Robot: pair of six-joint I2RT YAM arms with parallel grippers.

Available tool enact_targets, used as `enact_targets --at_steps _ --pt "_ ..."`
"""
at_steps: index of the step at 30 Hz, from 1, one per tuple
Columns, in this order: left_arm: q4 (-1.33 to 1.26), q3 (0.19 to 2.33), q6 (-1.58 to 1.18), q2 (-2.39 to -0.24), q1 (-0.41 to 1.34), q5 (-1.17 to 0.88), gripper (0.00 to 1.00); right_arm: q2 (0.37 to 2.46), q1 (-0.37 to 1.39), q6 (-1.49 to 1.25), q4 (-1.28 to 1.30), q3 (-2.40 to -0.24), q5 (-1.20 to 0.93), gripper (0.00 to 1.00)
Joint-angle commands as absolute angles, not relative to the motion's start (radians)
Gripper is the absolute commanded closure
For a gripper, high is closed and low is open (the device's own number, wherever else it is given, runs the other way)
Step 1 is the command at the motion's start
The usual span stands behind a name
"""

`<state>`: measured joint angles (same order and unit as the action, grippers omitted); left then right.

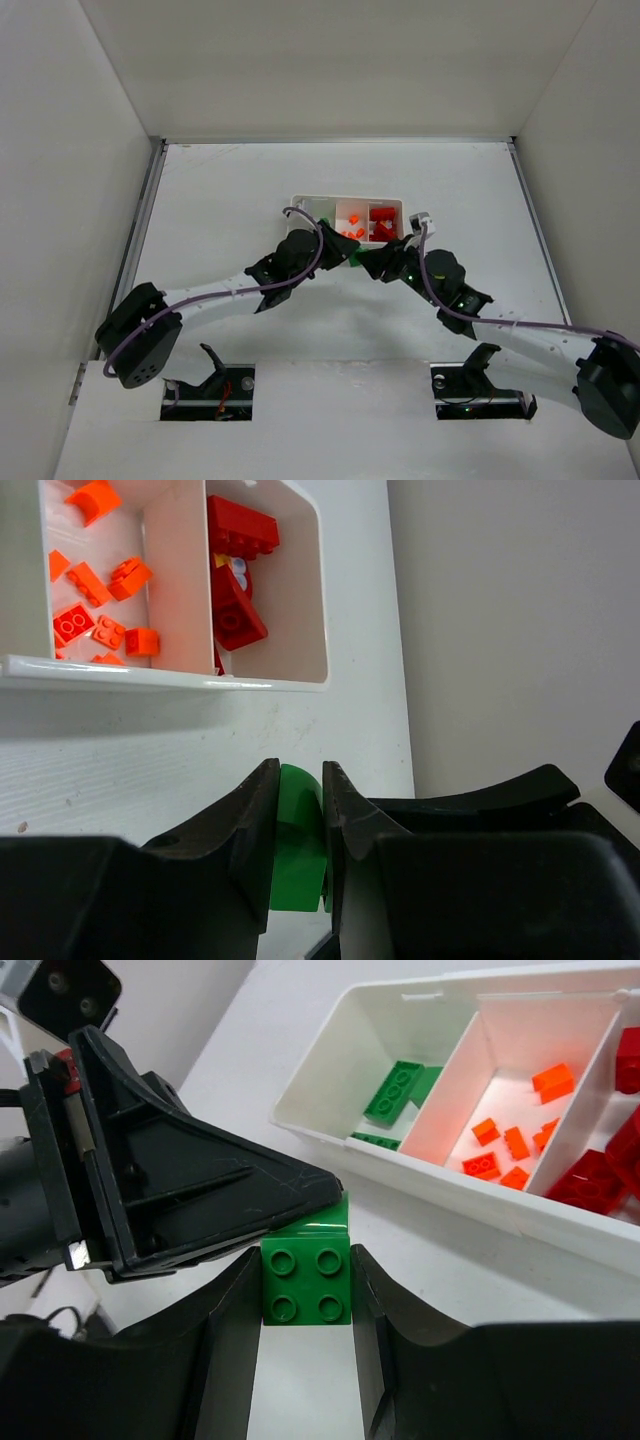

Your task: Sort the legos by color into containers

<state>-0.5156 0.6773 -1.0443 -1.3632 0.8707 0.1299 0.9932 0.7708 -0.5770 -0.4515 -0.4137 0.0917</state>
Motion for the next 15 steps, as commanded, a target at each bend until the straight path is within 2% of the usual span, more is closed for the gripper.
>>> enact_targets --at_steps 1,8,15 --pt "-0.546 0.650 -1.025 -1.302 0.851 0.138 0.90 0.944 0.711 -0.646 -0.546 -0.405 0.006 0.70" --pt "-0.541 0.612 -1.020 -1.267 0.826 0.138 0.90 0.908 0.555 -0.781 -0.664 -0.342 -0.207 0.70" --pt "-0.509 0.569 -1.002 -1.155 0.774 0.133 0.88 0.974 0.562 -0.747 -0.647 -0.370 -0.151 0.69"
